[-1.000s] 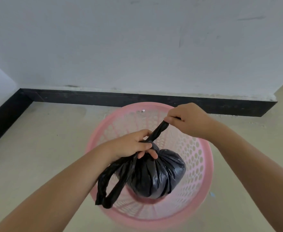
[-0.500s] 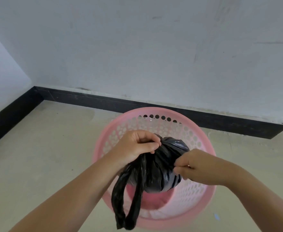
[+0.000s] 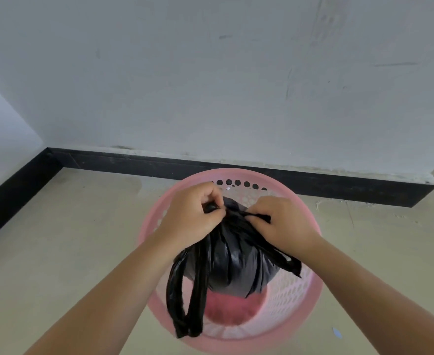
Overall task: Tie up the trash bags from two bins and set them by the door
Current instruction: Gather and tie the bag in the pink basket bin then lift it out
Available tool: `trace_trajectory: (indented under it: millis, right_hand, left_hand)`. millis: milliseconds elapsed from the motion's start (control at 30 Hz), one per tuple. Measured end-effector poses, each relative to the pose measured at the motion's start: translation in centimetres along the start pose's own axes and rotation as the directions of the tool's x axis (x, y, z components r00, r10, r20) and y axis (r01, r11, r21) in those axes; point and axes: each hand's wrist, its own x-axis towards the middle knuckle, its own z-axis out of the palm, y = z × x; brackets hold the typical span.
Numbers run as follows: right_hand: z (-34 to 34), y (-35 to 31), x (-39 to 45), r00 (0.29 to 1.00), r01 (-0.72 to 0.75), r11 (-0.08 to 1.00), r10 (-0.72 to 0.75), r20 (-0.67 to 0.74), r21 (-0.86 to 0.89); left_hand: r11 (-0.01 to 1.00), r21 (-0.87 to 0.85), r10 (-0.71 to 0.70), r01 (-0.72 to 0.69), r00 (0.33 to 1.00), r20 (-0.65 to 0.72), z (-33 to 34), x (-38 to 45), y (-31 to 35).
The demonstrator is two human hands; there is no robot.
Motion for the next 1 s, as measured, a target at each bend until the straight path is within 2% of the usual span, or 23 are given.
trace_trajectory:
  millis: [100,233,267,333,400,433,500,600,667,733,867,1000]
  right_hand:
    - [-0.1,-0.1,0.1,0.999,-0.022,0.998,0.023,-0.032,0.056]
    - [0.2,-0.3,0.0,0.999,-0.043,0.993,0.043,0.0,0.111]
    - [0.3,-0.3,0.0,0.998,-0.067,0.987,0.065,0.016,0.144]
    - [0.3,-0.1,0.1,0.992,-0.122,0.976,0.116,0.043,0.183]
    - [0.1,0.4,0.0,0.988,-0.151,0.971,0.144,0.05,0.187]
    - [0.1,0.6,-0.1,0.988,-0.156,0.969,0.151,0.043,0.191]
    - [0.0,0.9,-0.2,0.985,-0.17,0.966,0.168,0.027,0.193]
    - [0.0,0.9,-0.2,0.981,-0.192,0.963,0.19,0.029,0.19]
    - [0.0,0.9,-0.2,0.983,-0.183,0.967,0.183,0.017,0.176]
    - [-0.1,0.9,-0.3,0.988,-0.154,0.976,0.155,0.005,0.157]
    - [-0.2,0.7,-0.6,0.994,-0.108,0.983,0.105,0.026,0.149]
    - [0.0,0.6,-0.9,0.996,-0.086,0.991,0.082,0.043,0.107]
  left_hand:
    - [0.972,0.234,0.018,0.026,0.982,-0.186,0.6,0.6,-0.5]
    - [0.953,0.303,0.082,0.013,0.95,-0.301,1.7,1.1,-1.2]
    - [0.957,0.287,0.06,0.035,0.947,-0.314,2.0,1.2,-1.4]
    - [0.972,0.2,-0.065,0.122,0.961,-0.267,2.4,1.1,-1.6]
    - [0.983,-0.031,-0.184,0.182,0.961,-0.204,2.7,1.4,-1.6]
    - [0.948,-0.199,-0.283,0.25,0.946,-0.156,2.5,1.5,-1.3]
    - [0.794,-0.496,-0.41,0.352,0.912,-0.01,2.3,1.5,-0.9]
    - [0.663,-0.647,-0.44,0.377,0.895,0.071,2.1,1.3,-0.5]
    - [0.635,-0.693,-0.426,0.342,0.903,0.054,2.3,1.3,-0.5]
    - [0.676,-0.668,-0.403,0.313,0.915,0.021,2.5,1.3,-0.8]
    - [0.77,-0.569,-0.328,0.29,0.944,0.037,2.4,1.0,-1.5]
    - [0.792,-0.505,-0.386,0.343,0.922,0.022,2.3,0.6,-1.9]
